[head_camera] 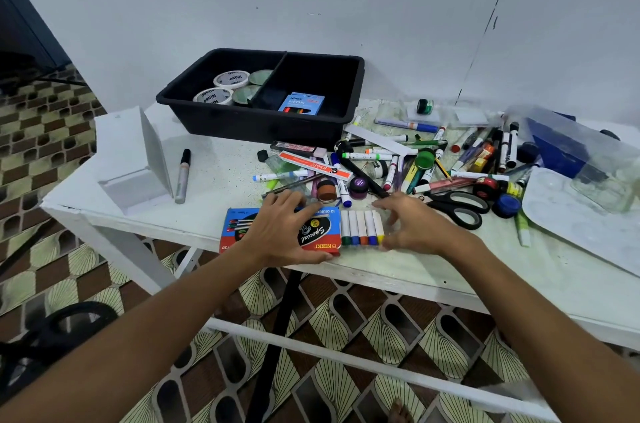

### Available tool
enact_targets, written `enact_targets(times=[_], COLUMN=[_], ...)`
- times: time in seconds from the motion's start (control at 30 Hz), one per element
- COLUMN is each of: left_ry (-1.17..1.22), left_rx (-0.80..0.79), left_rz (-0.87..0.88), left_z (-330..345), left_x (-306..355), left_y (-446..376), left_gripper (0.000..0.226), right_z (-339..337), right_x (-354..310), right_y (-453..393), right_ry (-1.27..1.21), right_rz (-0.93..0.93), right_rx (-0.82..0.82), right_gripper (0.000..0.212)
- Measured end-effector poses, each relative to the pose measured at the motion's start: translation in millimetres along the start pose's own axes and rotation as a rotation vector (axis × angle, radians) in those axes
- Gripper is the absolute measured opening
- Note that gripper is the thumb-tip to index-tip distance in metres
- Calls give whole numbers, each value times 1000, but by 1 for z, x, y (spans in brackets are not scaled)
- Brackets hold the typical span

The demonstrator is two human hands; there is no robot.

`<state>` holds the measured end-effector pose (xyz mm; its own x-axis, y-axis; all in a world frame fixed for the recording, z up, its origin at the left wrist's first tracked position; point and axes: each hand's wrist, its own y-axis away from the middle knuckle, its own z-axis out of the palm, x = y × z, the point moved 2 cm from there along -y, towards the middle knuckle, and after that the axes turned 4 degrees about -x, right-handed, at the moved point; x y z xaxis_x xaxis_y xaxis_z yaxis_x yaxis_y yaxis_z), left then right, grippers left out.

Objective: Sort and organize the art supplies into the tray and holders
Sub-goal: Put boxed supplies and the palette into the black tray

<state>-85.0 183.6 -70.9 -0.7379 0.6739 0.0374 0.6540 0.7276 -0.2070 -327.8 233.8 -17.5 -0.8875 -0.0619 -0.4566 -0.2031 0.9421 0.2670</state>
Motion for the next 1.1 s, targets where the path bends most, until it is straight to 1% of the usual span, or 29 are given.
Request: enact_targets(times=[0.13, 0.23, 0.27, 0.3, 0.37, 0.4, 0.5, 0.6, 0.7, 0.8, 0.87, 0.93, 1.0, 1.03, 1.1], left_ry=[30, 20, 20, 23, 30, 32, 48, 73, 82, 101, 122, 143, 191, 256, 475], left_rx=[-1, 15, 19, 21, 26, 32, 64, 124, 171, 219, 261, 259, 233, 216, 135], left_rz=[-60, -78, -85, -94, -108, -110, -120, -125, -143, -204, -255, -303, -333, -339, -345], left_z=[-1, -5, -6, -6, -7, -7, -10, -16, -20, -25, -33, -44, -58, -65, -79], left_x=[0, 0, 0, -1, -1, -1, 1, 6, 11, 12, 14, 18, 17, 15, 5], left_y=[-2, -4, -4, -4, -4, -4, -4, -6, -8, -11, -16, -24, -32, -36, -40], left_gripper=[103, 103, 103, 104, 104, 103, 103, 100, 101, 102, 98, 97, 102, 103, 100], right_z=[10, 14, 15, 16, 18, 20, 24, 27, 27, 23, 19, 10, -6, -17, -40], right_x=[-15, -21, -19, -16, -13, -13, -21, -33, -39, -41, -43, -45, -45, -44, -43], right_y=[-4, -7, -9, -10, -9, -8, -8, -11, -15, -15, -18, -24, -33, -38, -48], right_ry=[-206, -385, -475, -570, -753, -823, -997, -1162, -1335, -1496, -1505, -1489, -1460, -1425, -1335], right_rz=[-56, -31, -10, 24, 89, 109, 141, 176, 179, 130, 73, 13, -34, -54, -87], right_rx=[135, 184, 215, 251, 275, 271, 251, 170, 94, -56, -125, -100, -55, -35, -3], right_gripper=[81, 76, 69, 57, 24, 17, 32, 38, 34, 23, 25, 27, 24, 22, 20])
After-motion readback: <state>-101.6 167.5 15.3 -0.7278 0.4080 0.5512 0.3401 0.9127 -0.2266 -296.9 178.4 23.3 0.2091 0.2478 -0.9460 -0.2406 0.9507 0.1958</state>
